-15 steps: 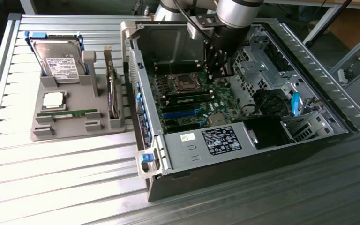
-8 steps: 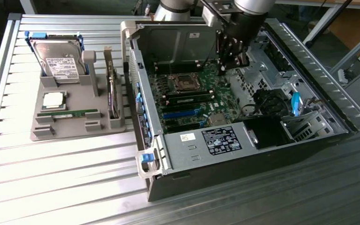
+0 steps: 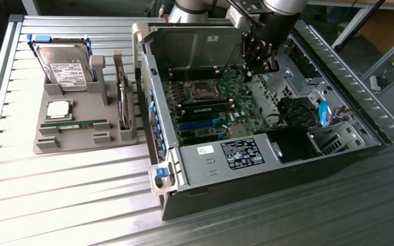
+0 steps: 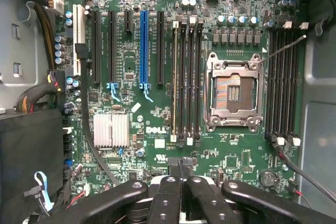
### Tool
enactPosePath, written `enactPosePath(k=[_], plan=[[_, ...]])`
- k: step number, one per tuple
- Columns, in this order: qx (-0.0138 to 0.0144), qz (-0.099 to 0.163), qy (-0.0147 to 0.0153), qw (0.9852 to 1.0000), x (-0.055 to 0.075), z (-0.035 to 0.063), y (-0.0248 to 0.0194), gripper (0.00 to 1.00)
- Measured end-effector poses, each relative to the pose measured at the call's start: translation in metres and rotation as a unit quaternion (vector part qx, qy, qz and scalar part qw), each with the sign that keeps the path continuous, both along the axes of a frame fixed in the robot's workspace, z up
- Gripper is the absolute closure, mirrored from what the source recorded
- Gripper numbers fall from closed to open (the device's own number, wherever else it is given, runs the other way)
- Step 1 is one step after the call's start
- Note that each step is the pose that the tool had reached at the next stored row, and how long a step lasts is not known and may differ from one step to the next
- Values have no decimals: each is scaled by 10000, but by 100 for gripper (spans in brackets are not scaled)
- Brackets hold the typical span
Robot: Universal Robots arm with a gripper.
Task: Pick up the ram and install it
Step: 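Press down the ram until it locks into place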
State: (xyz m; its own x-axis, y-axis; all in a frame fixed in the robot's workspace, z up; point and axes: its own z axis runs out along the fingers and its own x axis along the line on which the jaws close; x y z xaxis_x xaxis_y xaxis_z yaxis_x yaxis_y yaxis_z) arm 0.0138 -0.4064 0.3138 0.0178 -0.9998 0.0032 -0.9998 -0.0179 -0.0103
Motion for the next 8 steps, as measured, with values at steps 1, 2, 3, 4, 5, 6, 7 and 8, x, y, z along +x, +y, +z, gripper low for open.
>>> enactPosePath(k=[1,2,3,4,5,6,7,8], plan=[[0,0,0,10000,0,0,0,91],[0,0,0,10000,0,0,0,91],[0,0,0,10000,0,0,0,91],[0,0,0,10000,0,0,0,91],[0,-8,0,10000,0,0,0,91],[0,-172,0,9999,0,0,0,91],[-1,-468,0,9989,0,-2,0,91],[-5,-713,0,9975,0,-3,0,91]])
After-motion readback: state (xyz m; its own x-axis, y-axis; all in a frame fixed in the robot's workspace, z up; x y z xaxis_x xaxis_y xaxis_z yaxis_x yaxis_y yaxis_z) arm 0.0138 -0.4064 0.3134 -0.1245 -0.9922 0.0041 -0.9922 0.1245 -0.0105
